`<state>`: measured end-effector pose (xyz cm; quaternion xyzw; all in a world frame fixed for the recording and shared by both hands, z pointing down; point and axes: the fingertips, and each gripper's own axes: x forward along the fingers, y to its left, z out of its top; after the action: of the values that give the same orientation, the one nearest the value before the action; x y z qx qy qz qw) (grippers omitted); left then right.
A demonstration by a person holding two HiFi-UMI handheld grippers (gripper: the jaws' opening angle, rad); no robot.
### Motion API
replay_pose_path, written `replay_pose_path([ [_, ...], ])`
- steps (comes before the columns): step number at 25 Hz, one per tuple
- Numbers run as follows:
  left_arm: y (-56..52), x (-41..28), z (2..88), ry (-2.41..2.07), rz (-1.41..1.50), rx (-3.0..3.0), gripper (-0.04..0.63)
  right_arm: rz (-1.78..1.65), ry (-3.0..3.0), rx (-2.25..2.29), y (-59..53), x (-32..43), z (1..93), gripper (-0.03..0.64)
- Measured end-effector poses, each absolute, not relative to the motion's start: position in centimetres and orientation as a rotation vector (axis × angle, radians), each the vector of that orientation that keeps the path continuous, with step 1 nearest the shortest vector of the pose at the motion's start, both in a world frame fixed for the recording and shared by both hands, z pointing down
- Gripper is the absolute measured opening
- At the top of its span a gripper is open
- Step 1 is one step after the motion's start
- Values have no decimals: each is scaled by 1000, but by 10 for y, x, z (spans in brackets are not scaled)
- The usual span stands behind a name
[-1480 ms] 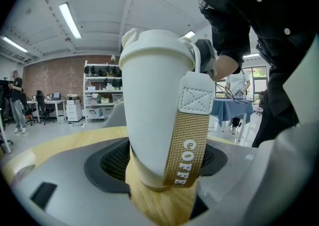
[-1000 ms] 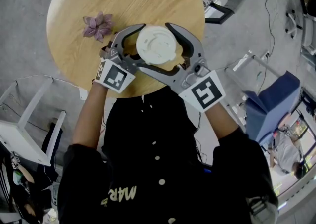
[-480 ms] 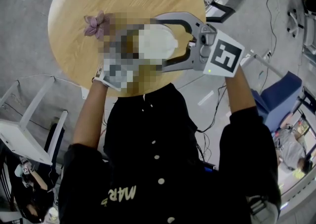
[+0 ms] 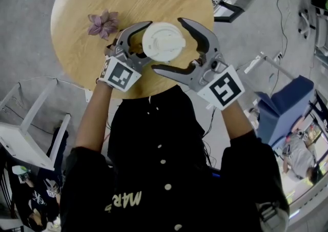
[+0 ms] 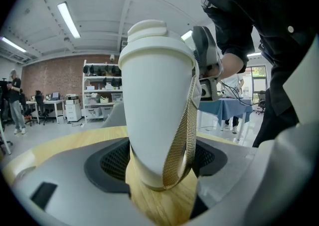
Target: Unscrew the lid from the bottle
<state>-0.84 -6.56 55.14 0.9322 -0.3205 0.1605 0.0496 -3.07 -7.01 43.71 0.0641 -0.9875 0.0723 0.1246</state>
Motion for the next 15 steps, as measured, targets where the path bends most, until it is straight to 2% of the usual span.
replay_pose_path([
  [6, -66, -8, 551, -985, 473, 2843, 344, 148, -2850, 366, -67, -33, 449, 426],
  [10, -67, -7, 550, -994, 462, 2842, 344, 114, -2864, 388, -67, -33, 448, 430],
  [15, -66, -7, 550, -969, 477, 2850, 344, -19, -2877, -185, -57, -32, 447, 430],
])
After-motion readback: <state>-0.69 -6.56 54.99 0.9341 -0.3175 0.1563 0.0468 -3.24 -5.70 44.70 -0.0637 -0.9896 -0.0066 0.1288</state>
